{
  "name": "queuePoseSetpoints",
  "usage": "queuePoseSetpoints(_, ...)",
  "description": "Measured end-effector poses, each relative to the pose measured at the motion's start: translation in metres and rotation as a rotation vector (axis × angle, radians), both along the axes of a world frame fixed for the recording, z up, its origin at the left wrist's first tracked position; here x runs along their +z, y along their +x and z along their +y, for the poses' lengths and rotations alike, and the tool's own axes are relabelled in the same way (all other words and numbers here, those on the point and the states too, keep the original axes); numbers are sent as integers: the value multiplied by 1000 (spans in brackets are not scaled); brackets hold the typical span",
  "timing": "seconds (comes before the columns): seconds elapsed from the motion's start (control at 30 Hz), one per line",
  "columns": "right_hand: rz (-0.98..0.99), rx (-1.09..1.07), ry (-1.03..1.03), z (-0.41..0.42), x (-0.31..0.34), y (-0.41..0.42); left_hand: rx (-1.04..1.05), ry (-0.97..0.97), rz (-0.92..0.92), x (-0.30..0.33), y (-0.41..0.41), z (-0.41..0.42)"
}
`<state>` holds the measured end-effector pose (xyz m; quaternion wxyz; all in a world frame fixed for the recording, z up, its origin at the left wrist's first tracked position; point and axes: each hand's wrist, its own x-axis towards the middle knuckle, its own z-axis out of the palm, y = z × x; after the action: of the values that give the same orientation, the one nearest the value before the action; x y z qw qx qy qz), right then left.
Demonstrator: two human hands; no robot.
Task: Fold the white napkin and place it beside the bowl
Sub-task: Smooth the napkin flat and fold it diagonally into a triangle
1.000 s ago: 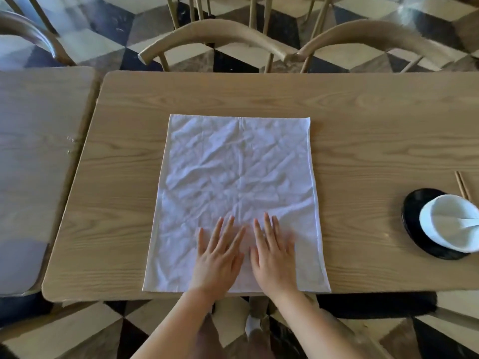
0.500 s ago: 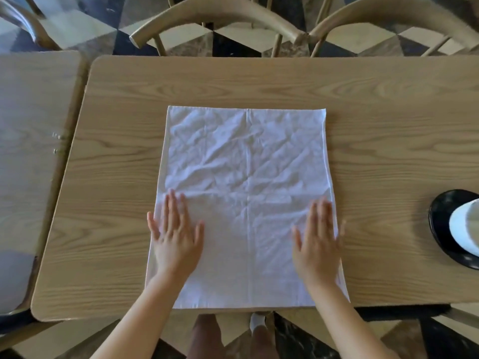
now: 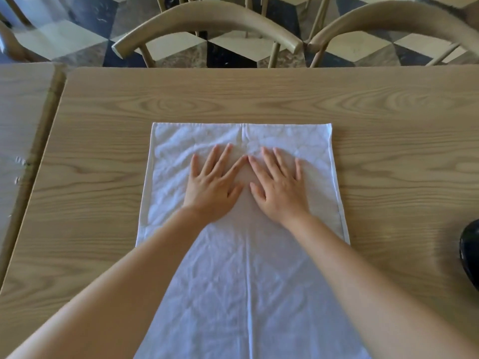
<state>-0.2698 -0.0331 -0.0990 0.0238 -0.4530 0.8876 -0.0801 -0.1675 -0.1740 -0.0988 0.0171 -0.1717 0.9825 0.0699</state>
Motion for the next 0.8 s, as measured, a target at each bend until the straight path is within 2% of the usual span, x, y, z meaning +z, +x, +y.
queuePoseSetpoints(0.17, -12, -40, 22, -7, -4, -46, 20, -26, -3, -1, -17, -41)
queuePoseSetpoints(0.37, 28, -163, 49, 40, -3, -114, 152, -29, 36, 0, 18, -104)
queuePoseSetpoints(0.57, 87, -195, 62, 46, -2, -118, 272, -46, 22, 6, 22, -100)
queuePoseSetpoints(0.67, 131, -35, 29, 55, 8, -94, 325, -53, 33, 11, 33, -65)
queuePoseSetpoints(0.8, 34, 330, 51, 98, 14, -19, 271, 90, 44, 10, 53, 28)
